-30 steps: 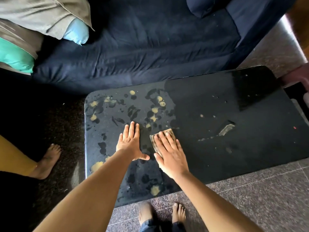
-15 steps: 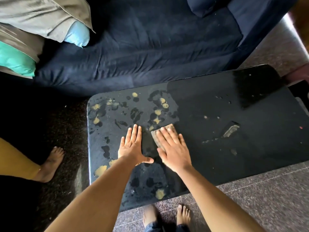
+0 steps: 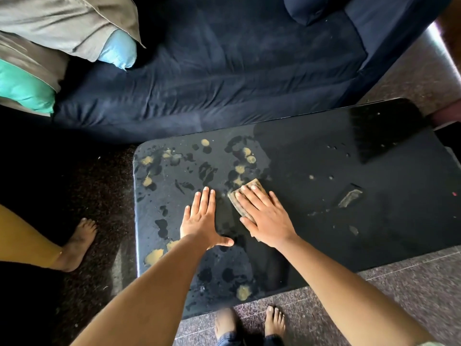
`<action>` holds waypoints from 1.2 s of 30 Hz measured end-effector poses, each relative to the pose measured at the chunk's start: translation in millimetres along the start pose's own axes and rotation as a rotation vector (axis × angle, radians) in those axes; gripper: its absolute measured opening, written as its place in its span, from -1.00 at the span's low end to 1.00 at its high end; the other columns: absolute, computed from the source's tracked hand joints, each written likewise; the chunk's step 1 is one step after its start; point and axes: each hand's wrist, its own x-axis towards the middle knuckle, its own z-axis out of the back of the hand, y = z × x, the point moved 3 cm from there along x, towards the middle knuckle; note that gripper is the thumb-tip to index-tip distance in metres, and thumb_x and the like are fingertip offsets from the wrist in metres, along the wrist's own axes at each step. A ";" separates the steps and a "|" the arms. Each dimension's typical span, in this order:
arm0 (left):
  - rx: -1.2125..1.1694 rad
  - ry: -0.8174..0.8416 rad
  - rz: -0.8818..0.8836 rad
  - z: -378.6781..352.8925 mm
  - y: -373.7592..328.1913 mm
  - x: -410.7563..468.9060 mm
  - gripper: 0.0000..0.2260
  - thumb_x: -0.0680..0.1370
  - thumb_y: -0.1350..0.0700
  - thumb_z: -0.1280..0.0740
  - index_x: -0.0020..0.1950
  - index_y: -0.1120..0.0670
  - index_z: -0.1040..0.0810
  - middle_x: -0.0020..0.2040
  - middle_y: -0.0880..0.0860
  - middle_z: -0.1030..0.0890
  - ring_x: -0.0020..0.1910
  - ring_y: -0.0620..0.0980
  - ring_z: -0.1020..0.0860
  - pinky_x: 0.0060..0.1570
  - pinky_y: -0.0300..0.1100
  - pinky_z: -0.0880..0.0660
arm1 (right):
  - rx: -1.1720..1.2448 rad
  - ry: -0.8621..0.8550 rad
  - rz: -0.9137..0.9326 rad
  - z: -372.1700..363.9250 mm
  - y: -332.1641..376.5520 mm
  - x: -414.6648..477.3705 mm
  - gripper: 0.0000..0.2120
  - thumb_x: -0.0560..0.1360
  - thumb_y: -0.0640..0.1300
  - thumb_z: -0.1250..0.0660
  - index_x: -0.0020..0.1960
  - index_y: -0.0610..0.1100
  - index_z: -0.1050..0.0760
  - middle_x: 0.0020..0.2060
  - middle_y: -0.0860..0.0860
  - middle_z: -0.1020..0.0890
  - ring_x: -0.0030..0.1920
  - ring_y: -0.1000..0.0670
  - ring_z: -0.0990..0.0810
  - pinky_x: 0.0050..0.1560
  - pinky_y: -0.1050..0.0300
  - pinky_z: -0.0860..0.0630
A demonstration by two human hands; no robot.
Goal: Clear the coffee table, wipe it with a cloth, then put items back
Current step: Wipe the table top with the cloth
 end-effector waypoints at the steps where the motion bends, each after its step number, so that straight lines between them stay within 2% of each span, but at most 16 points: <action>1: 0.003 0.001 0.001 0.3 -0.3 -0.7 0.25 0.27 -0.36 -0.45 0.49 0.05 0.46 0.50 -0.02 0.44 0.49 0.00 0.38 0.48 0.02 0.21 | 0.007 0.008 -0.081 1.6 -8.4 2.1 -0.42 0.56 0.17 0.01 0.54 0.08 0.01 0.54 0.12 -0.05 0.53 0.04 0.01 0.44 -0.17 -0.18; 4: 0.013 -0.001 0.007 2.0 -1.9 -1.8 0.25 0.28 -0.35 -0.45 0.49 0.07 0.45 0.51 -0.01 0.43 0.50 0.02 0.37 0.49 0.03 0.18 | 0.114 -0.025 -0.502 5.9 -18.5 14.1 -0.40 0.58 0.15 -0.07 0.55 0.04 0.03 0.55 0.07 -0.02 0.54 -0.02 0.07 0.46 -0.20 -0.07; 6: 0.021 -0.009 0.004 2.7 -4.3 -1.7 0.24 0.28 -0.33 -0.45 0.50 0.09 0.42 0.52 0.01 0.40 0.51 0.04 0.35 0.50 0.03 0.16 | 0.150 -0.031 -0.624 6.0 -6.3 22.4 -0.38 0.58 0.16 -0.05 0.55 0.01 0.07 0.55 0.02 0.01 0.54 -0.06 0.10 0.47 -0.21 -0.03; 8: 0.026 -0.028 -0.004 3.4 -3.4 -1.5 0.22 0.29 -0.33 -0.45 0.52 0.10 0.38 0.53 0.03 0.37 0.52 0.04 0.32 0.50 0.01 0.16 | 0.166 -0.036 -0.558 4.5 9.8 31.1 -0.37 0.58 0.18 -0.03 0.55 0.02 0.10 0.55 0.02 0.02 0.54 -0.07 0.11 0.46 -0.19 0.01; 11: 0.060 -0.073 -0.028 7.6 4.2 0.8 0.20 0.29 -0.37 -0.42 0.54 0.09 0.34 0.55 0.02 0.33 0.53 0.04 0.29 0.51 0.02 0.18 | 0.105 0.000 -0.211 3.7 20.8 35.5 -0.38 0.54 0.22 0.04 0.54 0.07 0.04 0.54 0.08 -0.05 0.54 -0.01 0.05 0.47 -0.19 -0.08; 13: 0.088 -0.089 -0.026 13.2 10.7 4.7 0.22 0.27 -0.39 -0.41 0.52 0.08 0.37 0.54 0.03 0.35 0.52 0.05 0.31 0.49 0.05 0.20 | 0.073 0.030 -0.092 5.3 8.2 36.1 -0.39 0.54 0.23 0.06 0.54 0.10 0.04 0.54 0.13 -0.02 0.54 0.04 0.08 0.45 -0.22 -0.11; 14: 0.085 -0.092 -0.018 16.5 13.5 7.2 0.23 0.26 -0.39 -0.42 0.52 0.07 0.39 0.53 0.03 0.36 0.52 0.05 0.32 0.49 0.06 0.19 | 0.063 0.036 -0.129 5.0 -1.1 36.6 -0.40 0.55 0.22 0.05 0.54 0.11 0.05 0.54 0.15 0.00 0.53 0.05 0.10 0.46 -0.22 -0.09; 19: 0.089 -0.106 0.008 42.3 24.4 29.5 0.27 0.24 -0.37 -0.46 0.51 0.10 0.40 0.54 0.06 0.35 0.53 0.08 0.30 0.50 0.06 0.15 | 0.194 -0.070 -0.669 8.1 -1.2 59.3 -0.38 0.58 0.19 -0.03 0.55 0.02 0.05 0.55 0.03 -0.01 0.54 -0.06 0.10 0.47 -0.24 -0.02; 20: 0.095 -0.090 0.003 45.6 24.8 34.2 0.27 0.24 -0.37 -0.46 0.51 0.10 0.40 0.54 0.06 0.35 0.52 0.08 0.30 0.50 0.06 0.15 | 0.201 -0.073 -0.641 6.6 9.2 63.4 -0.37 0.57 0.21 -0.01 0.56 0.01 0.07 0.55 0.02 0.00 0.54 -0.07 0.10 0.46 -0.23 0.00; 23: 0.119 -0.022 -0.019 48.7 19.5 43.9 0.29 0.22 -0.37 -0.46 0.50 0.12 0.41 0.53 0.07 0.37 0.52 0.08 0.32 0.49 0.04 0.17 | 0.125 0.005 -0.257 3.5 27.9 66.1 -0.35 0.53 0.25 0.04 0.55 0.06 0.08 0.55 0.08 0.01 0.54 -0.01 0.12 0.48 -0.19 -0.01; 25: 0.131 0.015 -0.022 46.6 15.0 47.8 0.31 0.22 -0.37 -0.47 0.50 0.13 0.42 0.52 0.09 0.40 0.51 0.09 0.34 0.49 0.03 0.18 | 0.070 0.031 -0.104 5.9 12.6 64.5 -0.36 0.51 0.28 0.08 0.54 0.10 0.06 0.54 0.14 0.00 0.54 0.04 0.11 0.47 -0.21 -0.07; 26: 0.134 0.029 -0.013 45.0 13.1 48.1 0.31 0.21 -0.36 -0.48 0.50 0.13 0.42 0.51 0.09 0.41 0.50 0.10 0.35 0.49 0.03 0.19 | 0.054 0.024 -0.129 6.7 1.0 64.4 -0.36 0.50 0.28 0.10 0.54 0.12 0.06 0.54 0.15 0.00 0.54 0.05 0.10 0.46 -0.22 -0.08; 29: 0.146 0.043 0.011 44.0 11.4 49.5 0.32 0.22 -0.34 -0.49 0.48 0.14 0.45 0.50 0.10 0.43 0.50 0.10 0.36 0.49 0.03 0.18 | 0.099 -0.044 -0.484 8.5 -26.4 70.4 -0.36 0.50 0.26 0.10 0.54 0.09 0.02 0.54 0.10 -0.03 0.54 -0.03 0.08 0.44 -0.23 -0.06; 31: 0.158 0.051 0.021 45.0 10.0 49.6 0.32 0.23 -0.33 -0.50 0.48 0.16 0.45 0.50 0.12 0.43 0.50 0.12 0.36 0.49 0.03 0.17 | 0.149 -0.093 -0.623 7.2 -21.9 76.7 -0.35 0.51 0.25 0.09 0.55 0.04 -0.01 0.54 0.04 -0.06 0.54 -0.08 0.05 0.44 -0.23 -0.05; 33: 0.188 0.070 0.032 46.6 6.2 49.7 0.32 0.24 -0.32 -0.50 0.47 0.19 0.45 0.49 0.16 0.43 0.50 0.16 0.35 0.49 0.03 0.15 | 0.154 -0.076 -0.579 5.4 -9.5 80.7 -0.34 0.51 0.25 0.08 0.55 0.02 0.01 0.54 0.01 -0.05 0.54 -0.08 0.05 0.45 -0.19 -0.02; 36: 0.239 0.097 0.054 48.6 -0.9 49.8 0.31 0.25 -0.31 -0.50 0.46 0.24 0.44 0.49 0.22 0.42 0.50 0.21 0.32 0.49 0.04 0.13 | 0.114 0.026 -0.244 8.6 1.1 77.8 -0.33 0.49 0.27 0.11 0.55 0.06 0.07 0.55 0.09 0.03 0.54 0.00 0.14 0.48 -0.15 -0.01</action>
